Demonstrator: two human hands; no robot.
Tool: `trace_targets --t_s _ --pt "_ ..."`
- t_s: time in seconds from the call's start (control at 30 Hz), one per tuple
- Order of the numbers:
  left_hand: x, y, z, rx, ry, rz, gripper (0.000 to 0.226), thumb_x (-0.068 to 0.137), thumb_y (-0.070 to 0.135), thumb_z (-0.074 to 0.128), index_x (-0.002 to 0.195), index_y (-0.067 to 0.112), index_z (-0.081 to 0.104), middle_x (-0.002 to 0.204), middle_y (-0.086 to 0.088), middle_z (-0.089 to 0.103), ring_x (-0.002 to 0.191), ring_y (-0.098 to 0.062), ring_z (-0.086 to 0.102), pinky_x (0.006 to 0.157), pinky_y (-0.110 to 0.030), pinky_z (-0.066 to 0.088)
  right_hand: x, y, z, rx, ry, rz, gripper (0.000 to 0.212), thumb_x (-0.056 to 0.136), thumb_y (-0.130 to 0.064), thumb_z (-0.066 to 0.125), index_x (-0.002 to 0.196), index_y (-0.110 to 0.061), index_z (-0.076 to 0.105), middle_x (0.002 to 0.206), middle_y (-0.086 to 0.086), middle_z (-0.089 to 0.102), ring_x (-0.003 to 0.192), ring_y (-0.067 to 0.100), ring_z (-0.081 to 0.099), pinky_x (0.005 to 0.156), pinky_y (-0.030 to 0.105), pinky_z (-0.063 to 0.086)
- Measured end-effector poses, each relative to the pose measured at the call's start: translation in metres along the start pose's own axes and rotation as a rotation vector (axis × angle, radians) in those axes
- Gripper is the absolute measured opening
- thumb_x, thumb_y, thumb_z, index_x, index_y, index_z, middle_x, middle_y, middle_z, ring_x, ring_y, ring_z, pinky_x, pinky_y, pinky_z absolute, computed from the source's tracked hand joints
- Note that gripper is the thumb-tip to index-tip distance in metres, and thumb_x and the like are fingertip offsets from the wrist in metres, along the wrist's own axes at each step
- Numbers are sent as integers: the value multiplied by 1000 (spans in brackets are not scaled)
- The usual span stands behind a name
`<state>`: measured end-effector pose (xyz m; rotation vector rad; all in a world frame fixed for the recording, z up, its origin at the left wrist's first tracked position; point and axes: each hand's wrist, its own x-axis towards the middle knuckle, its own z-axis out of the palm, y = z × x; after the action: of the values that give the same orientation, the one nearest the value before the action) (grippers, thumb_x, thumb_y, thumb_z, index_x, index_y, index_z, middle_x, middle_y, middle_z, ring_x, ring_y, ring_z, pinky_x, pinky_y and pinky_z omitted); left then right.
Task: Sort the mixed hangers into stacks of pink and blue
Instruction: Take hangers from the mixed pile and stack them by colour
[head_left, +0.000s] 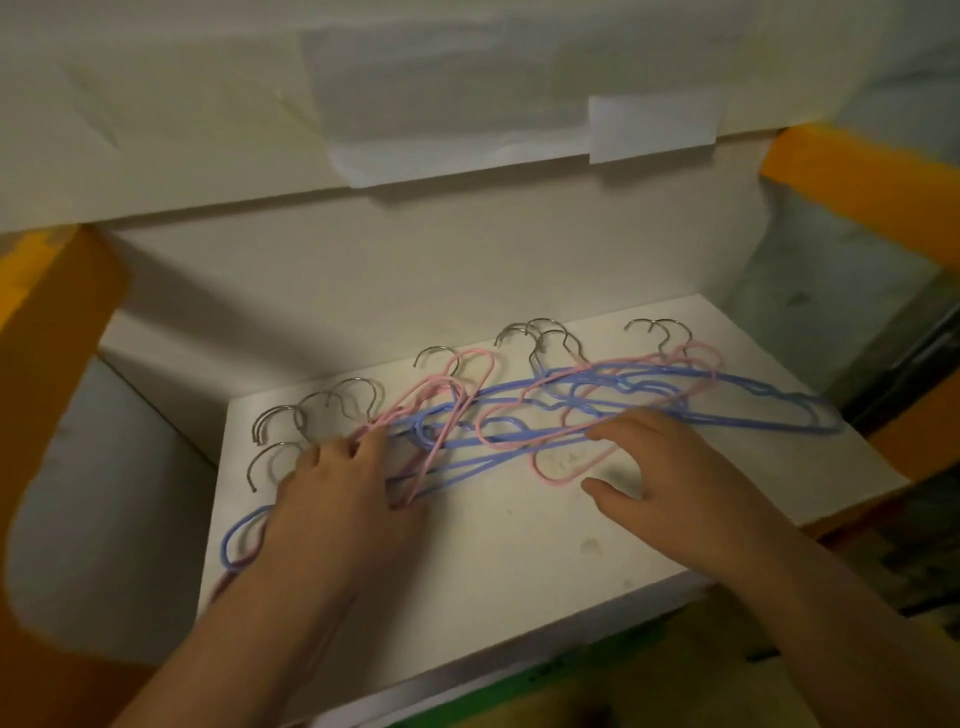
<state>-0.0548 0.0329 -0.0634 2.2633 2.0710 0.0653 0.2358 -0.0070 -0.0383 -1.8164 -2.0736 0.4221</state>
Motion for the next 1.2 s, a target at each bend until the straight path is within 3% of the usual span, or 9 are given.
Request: trace_targets --t_s 0.17,0.3,0.4,0.5,0.6,0.7,0.9,1.1,1.2 --pt "2 4 -6 -40 -64 -86 93 62 71 59 144 34 33 126 -7 53 111 -33 52 90 -41 49 30 28 -12 35 -49 -35 45 85 -40 67 127 -33 53 116 -20 45 110 3 49 87 20 47" --pt "3 16 -16 -83 -11 -143 95 56 75 51 141 34 40 129 -4 52 115 -33 49 95 -45 47 55 55 -18 17 -74 -101 44 84 -41 66 125 -32 52 123 -14 47 113 8 49 89 25 48" --pt "0 29 -22 -81 47 -127 92 55 72 61 137 31 48 128 -1 55 112 -33 50 95 -45 44 77 76 -23 -60 -93 -190 59 78 -52 67 131 -36 46 125 -15 42 117 9 42 89 23 39" --pt "0 44 -22 -27 84 -46 89 52 65 77 132 34 54 126 4 59 109 -31 53 95 -43 43 102 92 -26 -116 -223 -261 83 71 -66 65 142 -39 32 135 -16 32 125 9 34 99 29 37" --pt "2 59 -20 -37 57 -44 90 52 65 77 134 43 48 133 11 55 114 -29 53 96 -44 45 119 102 -23 -133 -301 -368 90 67 -70 66 145 -39 31 136 -17 33 126 8 34 103 26 34" --pt "4 70 -18 -58 34 -30 92 56 68 72 139 51 36 142 16 46 124 -25 48 101 -43 42 129 107 -20 -124 -324 -436 89 70 -70 64 146 -36 32 132 -18 36 122 6 36 100 22 33" --pt "-2 90 -24 -97 28 -2 92 65 51 81 144 42 34 147 22 34 133 -12 41 106 -27 32 135 102 -21 -122 -311 -501 85 72 -71 61 143 -31 34 127 -12 40 120 11 37 100 30 38" --pt "-10 92 -30 -48 59 -126 95 65 50 81 146 36 33 146 7 42 127 -23 49 102 -37 43 125 107 -36 -114 -241 -508 87 74 -68 62 146 -31 30 135 -14 36 126 10 34 104 28 35" --pt "-17 95 -29 -48 80 -190 97 62 47 85 145 32 38 142 3 47 123 -26 52 99 -39 44 118 111 -40 -68 -210 -528 78 72 -66 65 138 -36 36 123 -19 38 115 5 37 94 21 36"
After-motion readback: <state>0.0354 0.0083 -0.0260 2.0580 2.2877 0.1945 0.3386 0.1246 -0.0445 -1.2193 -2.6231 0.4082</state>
